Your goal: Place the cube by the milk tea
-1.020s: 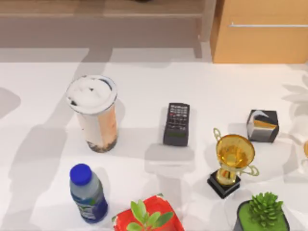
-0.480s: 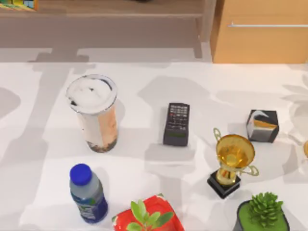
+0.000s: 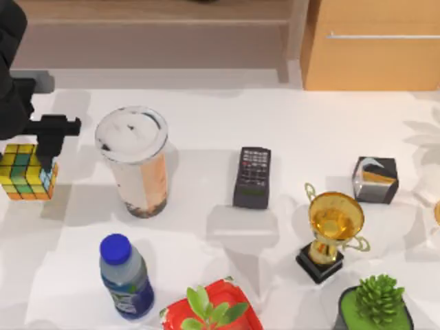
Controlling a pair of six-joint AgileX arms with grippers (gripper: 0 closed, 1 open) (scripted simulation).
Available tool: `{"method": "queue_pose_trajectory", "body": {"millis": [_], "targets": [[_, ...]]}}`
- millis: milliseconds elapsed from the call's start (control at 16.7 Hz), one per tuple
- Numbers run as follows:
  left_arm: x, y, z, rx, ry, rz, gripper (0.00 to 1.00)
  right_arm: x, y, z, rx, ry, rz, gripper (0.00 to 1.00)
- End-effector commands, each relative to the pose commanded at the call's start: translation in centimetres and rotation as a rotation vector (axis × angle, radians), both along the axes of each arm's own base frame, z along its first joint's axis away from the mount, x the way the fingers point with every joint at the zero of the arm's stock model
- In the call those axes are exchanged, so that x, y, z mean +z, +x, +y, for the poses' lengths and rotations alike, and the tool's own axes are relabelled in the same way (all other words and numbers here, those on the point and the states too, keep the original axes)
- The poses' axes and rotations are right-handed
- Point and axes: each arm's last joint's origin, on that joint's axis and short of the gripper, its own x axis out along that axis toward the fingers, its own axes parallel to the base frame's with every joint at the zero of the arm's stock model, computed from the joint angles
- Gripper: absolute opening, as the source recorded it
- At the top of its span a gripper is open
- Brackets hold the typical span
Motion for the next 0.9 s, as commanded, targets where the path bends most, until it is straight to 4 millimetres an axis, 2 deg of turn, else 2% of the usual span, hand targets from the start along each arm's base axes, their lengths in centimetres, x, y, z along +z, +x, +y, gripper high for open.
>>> {"method": "queue_pose_trajectory", "body": {"millis": [420, 900], "targets": [[0.1, 0.0, 0.2, 0.004, 0.003, -0.007, 0.00, 0.0, 0.0, 0.0, 0.000, 0.000, 0.000, 1.00], [1.1, 0.0, 1.3, 0.034, 0.019, -0.072, 0.00, 0.0, 0.0, 0.0, 0.000, 0.000, 0.000, 1.00]]}}
